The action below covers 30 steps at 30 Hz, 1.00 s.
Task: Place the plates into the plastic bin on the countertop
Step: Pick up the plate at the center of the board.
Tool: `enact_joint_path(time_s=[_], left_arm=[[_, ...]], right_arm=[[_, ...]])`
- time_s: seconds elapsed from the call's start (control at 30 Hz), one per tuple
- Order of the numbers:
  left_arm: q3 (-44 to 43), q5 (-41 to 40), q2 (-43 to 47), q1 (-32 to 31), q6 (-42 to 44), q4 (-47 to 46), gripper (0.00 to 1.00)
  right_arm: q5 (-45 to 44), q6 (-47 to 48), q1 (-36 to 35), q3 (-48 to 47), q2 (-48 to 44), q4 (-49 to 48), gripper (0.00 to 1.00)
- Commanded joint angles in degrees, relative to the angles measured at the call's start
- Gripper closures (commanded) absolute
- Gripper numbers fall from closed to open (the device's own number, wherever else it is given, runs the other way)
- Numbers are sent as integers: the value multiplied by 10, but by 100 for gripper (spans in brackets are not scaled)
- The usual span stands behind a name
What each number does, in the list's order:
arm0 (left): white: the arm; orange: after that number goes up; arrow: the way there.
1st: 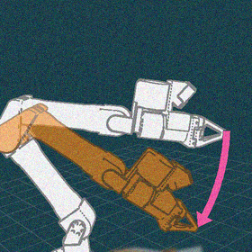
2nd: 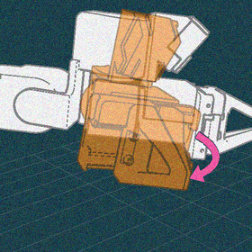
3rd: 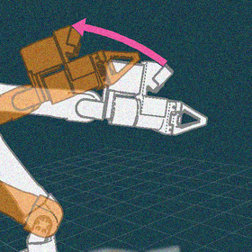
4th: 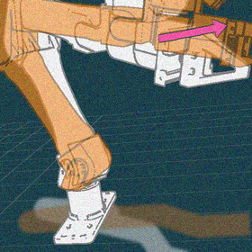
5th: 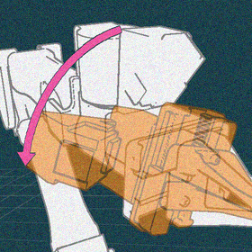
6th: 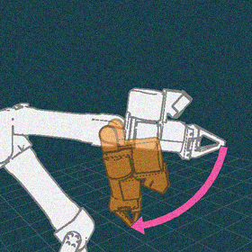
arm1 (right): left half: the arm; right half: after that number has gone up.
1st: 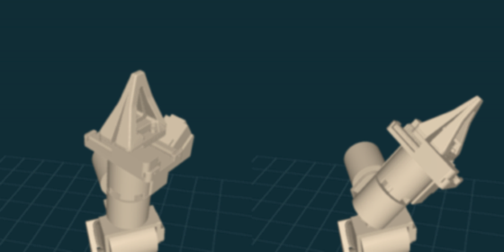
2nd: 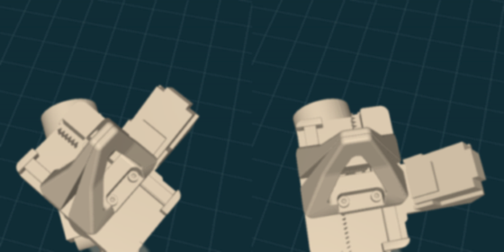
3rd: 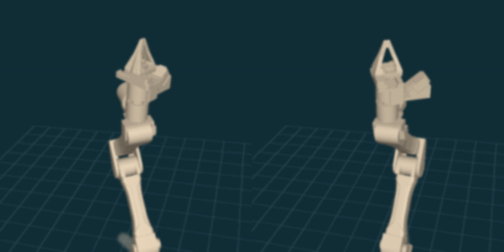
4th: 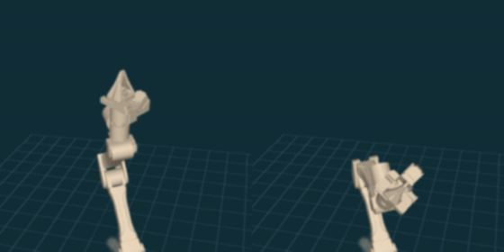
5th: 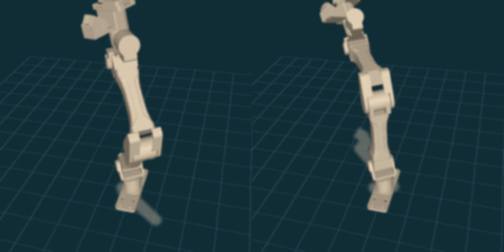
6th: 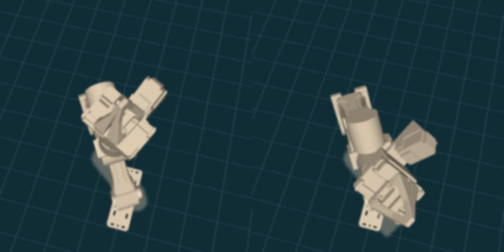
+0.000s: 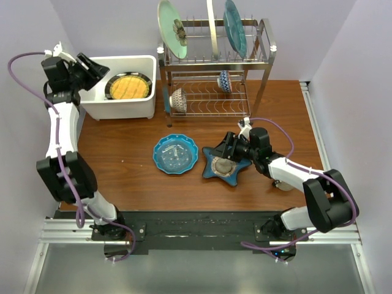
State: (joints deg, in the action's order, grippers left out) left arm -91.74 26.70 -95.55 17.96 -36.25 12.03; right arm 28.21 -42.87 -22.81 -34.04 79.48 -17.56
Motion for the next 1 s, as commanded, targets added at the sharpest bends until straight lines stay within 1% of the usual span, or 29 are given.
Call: enact_joint_path(time_s=[0.0, 0.1, 0.13, 0.17, 0.27, 0.3, 0.33, 0.4, 0.47, 0.6, 0.67, 0.7, 0.73, 0.97], left_arm=[[50, 30, 58, -22, 9, -20, 36], [94, 27, 94, -54, 28, -9, 36], [124, 23, 104, -63, 30, -13, 36], [138, 21, 120, -83, 40, -11, 36], [188, 17, 149, -118, 50, -6, 35], [217, 18, 156, -125, 50, -5, 35], [232, 20, 171, -131, 47, -16, 35], [268, 22, 181, -156, 46, -22, 35], [283, 20, 186, -190, 53, -19, 34], [310, 19, 165, -248, 61, -18, 34], [314, 16, 147, -288, 63, -20, 34], [315, 9, 139, -302, 65, -21, 34], [315, 6, 123, -330, 68, -20, 34], [305, -8, 45, -424, 65, -30, 35]], right_arm=[[11, -5, 0, -9, 1, -23, 22], [9, -5, 0, -7, -3, -23, 22], [10, -5, 1, -5, -2, -22, 22], [9, -5, 1, -4, -2, -22, 22], [4, 0, 0, -2, -6, -14, 22], [2, 2, 0, -1, -9, -11, 22], [-1, 3, 0, 0, -12, -8, 22], [-11, 10, 0, 0, -20, 5, 22], [-16, 18, 0, -1, -25, 19, 22], [-27, 29, 4, -3, -28, 41, 22], [-32, 35, 10, -2, -29, 56, 22], [-34, 37, 13, -1, -34, 63, 22], [-41, 40, 14, -1, -37, 71, 22], [-64, 67, 34, 0, -66, 127, 22]])
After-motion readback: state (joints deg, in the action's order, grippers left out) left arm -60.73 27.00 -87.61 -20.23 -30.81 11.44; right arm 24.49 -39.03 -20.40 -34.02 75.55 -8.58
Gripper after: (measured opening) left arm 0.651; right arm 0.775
